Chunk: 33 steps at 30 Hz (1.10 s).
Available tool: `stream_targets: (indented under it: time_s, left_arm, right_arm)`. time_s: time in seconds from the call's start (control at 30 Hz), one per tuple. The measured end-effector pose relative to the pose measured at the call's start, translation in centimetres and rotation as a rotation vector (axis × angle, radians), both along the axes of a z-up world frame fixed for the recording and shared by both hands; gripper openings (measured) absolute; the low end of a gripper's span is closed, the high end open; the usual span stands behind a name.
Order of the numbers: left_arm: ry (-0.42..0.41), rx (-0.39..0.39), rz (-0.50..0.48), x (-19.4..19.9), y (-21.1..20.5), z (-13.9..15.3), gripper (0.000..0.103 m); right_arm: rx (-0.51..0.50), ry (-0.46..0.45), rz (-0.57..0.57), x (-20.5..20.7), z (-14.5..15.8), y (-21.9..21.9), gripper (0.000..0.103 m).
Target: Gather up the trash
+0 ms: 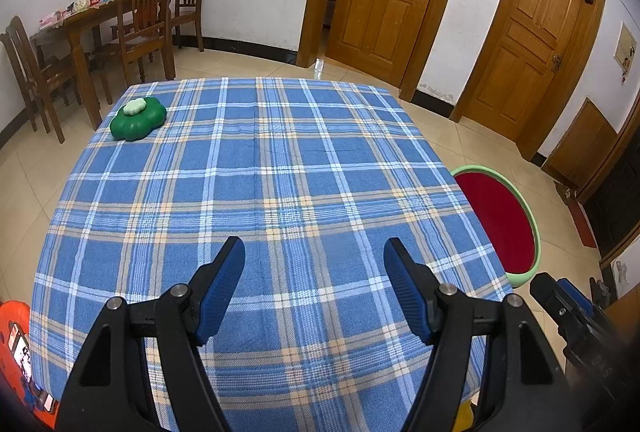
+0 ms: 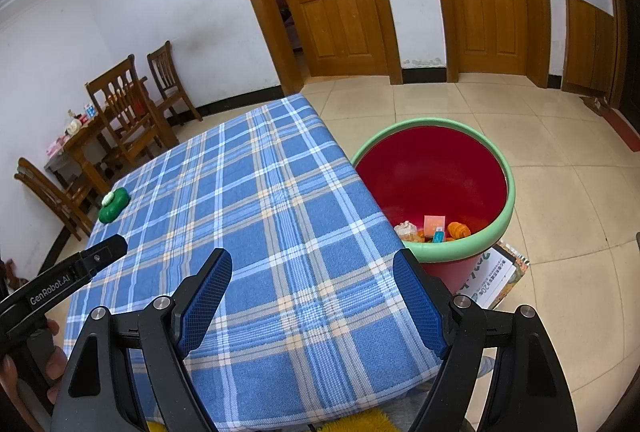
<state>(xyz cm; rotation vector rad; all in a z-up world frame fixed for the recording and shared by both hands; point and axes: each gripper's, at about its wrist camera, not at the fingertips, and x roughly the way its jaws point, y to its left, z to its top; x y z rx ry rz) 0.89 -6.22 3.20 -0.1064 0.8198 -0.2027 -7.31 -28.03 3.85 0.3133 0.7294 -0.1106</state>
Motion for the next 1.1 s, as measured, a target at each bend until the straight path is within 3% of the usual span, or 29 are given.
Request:
stream_targets:
  time_s: [1.1]
  left_arm:
    - [0.001, -0.002, 0.004, 0.09, 0.22, -0.06, 0.072]
  right_arm:
    - [-0.001, 0.002, 0.002, -0.01, 0.07, 0.1, 0.084]
